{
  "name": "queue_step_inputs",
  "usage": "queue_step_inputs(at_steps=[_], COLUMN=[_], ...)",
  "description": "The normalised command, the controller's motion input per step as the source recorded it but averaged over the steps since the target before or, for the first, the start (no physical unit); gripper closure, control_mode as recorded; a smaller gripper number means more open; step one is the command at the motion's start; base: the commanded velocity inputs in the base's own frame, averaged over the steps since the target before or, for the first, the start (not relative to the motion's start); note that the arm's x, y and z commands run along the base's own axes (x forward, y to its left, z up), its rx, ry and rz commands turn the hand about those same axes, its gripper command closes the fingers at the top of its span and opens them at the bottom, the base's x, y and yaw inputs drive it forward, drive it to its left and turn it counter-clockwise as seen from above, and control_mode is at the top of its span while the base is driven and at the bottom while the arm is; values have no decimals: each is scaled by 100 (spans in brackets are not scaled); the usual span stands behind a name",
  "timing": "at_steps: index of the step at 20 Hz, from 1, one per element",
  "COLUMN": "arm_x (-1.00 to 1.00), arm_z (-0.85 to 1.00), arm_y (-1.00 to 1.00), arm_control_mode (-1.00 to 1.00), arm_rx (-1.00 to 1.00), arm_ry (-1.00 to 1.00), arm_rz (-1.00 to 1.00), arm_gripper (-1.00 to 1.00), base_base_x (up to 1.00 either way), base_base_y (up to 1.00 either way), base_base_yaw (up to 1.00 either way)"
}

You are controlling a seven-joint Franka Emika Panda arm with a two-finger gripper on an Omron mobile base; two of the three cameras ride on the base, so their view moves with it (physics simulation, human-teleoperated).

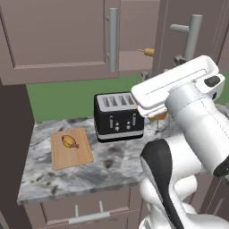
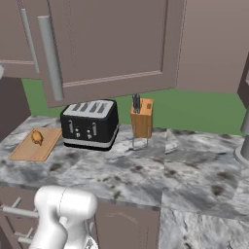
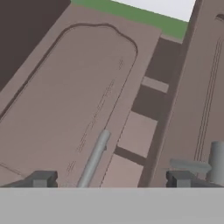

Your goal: Open the cabinet, retrieve the rolling pin, and place it next to the meat on the cutting board to prepare for tenderizing.

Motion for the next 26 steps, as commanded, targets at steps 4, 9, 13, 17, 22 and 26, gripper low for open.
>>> queue_step_inputs(at_steps=[4,9,13,17,22,26], arm_x=[44,56,57,45,26,22], arm_z=[-21,-25,-29,-22,-18,-20], arm_y=[75,41,14,0,-7,-16], arm_control_mode=[-100,-100,-100,-100,-100,-100], arm_rx=[-21,-16,-11,-5,-2,-4], arm_ry=[14,15,17,17,16,15], arm_rz=[-29,-35,-38,-33,-27,-9], arm_gripper=[-100,-100,-100,-100,-100,-100], base_base_x=[0,0,0,0,0,0], base_base_y=[0,0,0,0,0,0], base_base_yaw=[0,0,0,0,0,0])
